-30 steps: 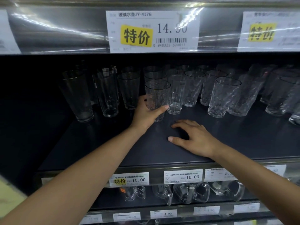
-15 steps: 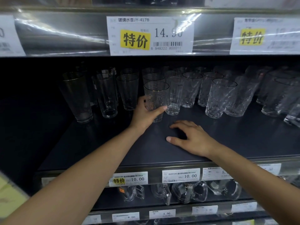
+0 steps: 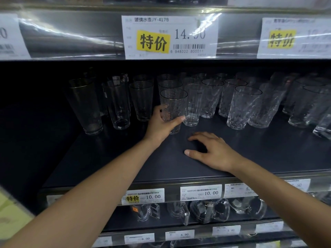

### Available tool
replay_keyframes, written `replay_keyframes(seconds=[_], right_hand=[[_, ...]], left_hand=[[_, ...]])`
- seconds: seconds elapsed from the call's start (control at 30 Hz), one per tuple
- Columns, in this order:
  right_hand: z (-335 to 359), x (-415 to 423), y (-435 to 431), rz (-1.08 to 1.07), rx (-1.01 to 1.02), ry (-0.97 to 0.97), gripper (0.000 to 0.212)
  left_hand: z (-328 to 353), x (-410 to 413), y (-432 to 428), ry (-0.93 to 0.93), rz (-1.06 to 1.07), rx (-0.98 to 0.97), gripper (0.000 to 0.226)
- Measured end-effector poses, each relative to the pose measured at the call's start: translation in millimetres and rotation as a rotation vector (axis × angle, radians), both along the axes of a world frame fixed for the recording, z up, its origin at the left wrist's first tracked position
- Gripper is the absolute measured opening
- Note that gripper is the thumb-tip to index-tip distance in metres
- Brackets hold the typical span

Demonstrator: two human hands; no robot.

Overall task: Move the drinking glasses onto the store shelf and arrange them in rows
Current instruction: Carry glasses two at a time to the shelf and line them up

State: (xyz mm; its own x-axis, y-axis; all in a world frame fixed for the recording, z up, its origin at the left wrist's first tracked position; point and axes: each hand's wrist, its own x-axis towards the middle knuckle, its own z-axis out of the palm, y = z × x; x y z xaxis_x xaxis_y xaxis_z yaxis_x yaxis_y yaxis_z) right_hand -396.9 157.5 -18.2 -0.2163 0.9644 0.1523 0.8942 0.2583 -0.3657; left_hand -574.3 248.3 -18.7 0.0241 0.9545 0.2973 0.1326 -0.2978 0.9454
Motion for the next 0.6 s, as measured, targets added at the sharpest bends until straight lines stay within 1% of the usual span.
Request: replay_keyframes(seconds=[0.3,0.5,0.6], right_hand=[[-1.0,1.4,0.8,0.003,0.005,0.011,0.055],[-4.0,6.3,5.1,0.002,-0.008,0.094,0.05],[-2.9,8.4,4.2,-0.005,-0.008,0.151,0.044]], left_hand=[[3.9,0.0,-6.0,0.002,-0.003,-0.012,0.068],[6.7,-4.0,-13.5,0.016,0.052,-0.024,0.082],[9.7,-12.4,-20.0,0.083,0.036,-0.068,0.096]])
